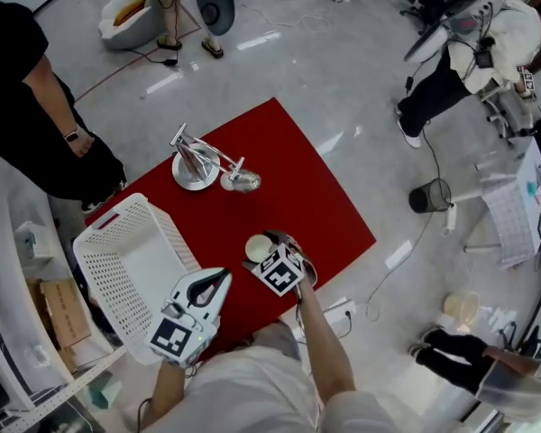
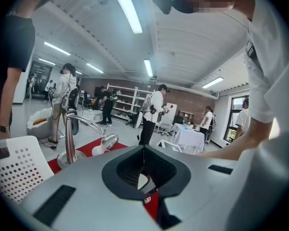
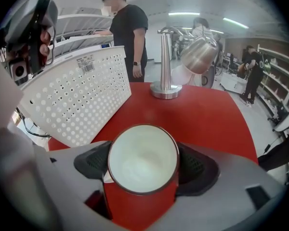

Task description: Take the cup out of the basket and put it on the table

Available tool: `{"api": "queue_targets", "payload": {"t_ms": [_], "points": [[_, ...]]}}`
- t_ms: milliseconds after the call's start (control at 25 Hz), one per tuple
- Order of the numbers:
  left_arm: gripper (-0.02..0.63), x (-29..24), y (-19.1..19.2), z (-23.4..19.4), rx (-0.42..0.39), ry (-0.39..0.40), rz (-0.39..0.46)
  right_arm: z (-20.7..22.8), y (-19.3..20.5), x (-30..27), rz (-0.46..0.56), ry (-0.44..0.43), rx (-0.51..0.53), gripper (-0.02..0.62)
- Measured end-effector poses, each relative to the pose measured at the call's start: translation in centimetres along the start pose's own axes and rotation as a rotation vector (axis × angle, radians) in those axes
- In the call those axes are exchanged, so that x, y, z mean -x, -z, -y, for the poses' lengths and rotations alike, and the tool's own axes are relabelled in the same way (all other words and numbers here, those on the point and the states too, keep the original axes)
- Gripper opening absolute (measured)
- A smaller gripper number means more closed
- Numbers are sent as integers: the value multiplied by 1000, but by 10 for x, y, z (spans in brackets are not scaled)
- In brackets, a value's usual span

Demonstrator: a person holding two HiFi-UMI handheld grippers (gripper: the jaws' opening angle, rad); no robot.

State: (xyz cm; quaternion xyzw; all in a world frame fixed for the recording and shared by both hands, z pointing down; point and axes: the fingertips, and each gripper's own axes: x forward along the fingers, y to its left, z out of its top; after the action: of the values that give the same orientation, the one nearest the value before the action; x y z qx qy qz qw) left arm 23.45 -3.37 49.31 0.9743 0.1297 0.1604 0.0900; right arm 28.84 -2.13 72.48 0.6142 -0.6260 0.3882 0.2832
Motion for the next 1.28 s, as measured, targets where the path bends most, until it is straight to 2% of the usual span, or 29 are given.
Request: {"api": "queue_targets", "payload": {"t_ms": [1000, 1280], "points": [[11, -13, -4, 2, 6, 25, 6, -2, -3, 0, 94, -18, -24, 413], [11, -11, -6, 3, 3, 22, 14, 0, -7, 16, 129, 11, -35, 412]]}}
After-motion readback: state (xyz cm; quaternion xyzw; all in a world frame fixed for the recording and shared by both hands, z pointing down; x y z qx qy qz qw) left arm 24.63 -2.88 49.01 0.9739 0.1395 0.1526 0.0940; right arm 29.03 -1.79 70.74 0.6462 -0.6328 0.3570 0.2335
